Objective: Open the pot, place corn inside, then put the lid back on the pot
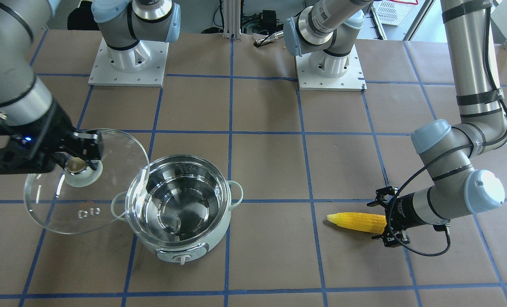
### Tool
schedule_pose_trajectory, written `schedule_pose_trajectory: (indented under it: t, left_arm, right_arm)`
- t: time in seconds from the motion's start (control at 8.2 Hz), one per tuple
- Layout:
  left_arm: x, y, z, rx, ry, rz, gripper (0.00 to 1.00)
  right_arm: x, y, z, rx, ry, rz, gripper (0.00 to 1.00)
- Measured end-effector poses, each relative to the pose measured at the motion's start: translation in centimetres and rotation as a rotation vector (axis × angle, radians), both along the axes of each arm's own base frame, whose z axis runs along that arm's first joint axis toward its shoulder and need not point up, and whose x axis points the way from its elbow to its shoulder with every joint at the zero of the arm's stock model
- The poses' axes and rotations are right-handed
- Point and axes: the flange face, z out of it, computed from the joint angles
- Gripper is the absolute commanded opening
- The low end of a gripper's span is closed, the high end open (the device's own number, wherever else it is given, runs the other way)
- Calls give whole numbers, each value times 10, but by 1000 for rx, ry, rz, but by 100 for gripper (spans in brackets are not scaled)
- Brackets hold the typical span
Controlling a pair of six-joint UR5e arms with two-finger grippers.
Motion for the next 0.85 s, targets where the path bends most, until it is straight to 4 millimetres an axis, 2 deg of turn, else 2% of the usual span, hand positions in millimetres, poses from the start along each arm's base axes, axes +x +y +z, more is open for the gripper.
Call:
schedule_pose_trajectory:
  t: [0.12, 0.37, 0.49, 0.61, 0.85]
  left_arm:
    - [0, 0, -1, 0, 1, -1, 0]
    - [0, 1, 5, -5, -1, -2, 0]
    - [-1, 1, 12, -12, -2, -2, 0]
    - [-1, 2, 21, -24, -4, -1, 0]
    - [-3, 6, 45, -40, -10, -1, 0]
  right_arm:
    - [-48, 13, 20, 5, 6, 29, 7]
    - [-118, 39, 48, 7, 25, 95, 6]
    - [-140, 46, 52, 9, 28, 106, 5]
    - [-151, 49, 53, 10, 25, 109, 5]
    - [-160, 51, 52, 15, 23, 107, 5]
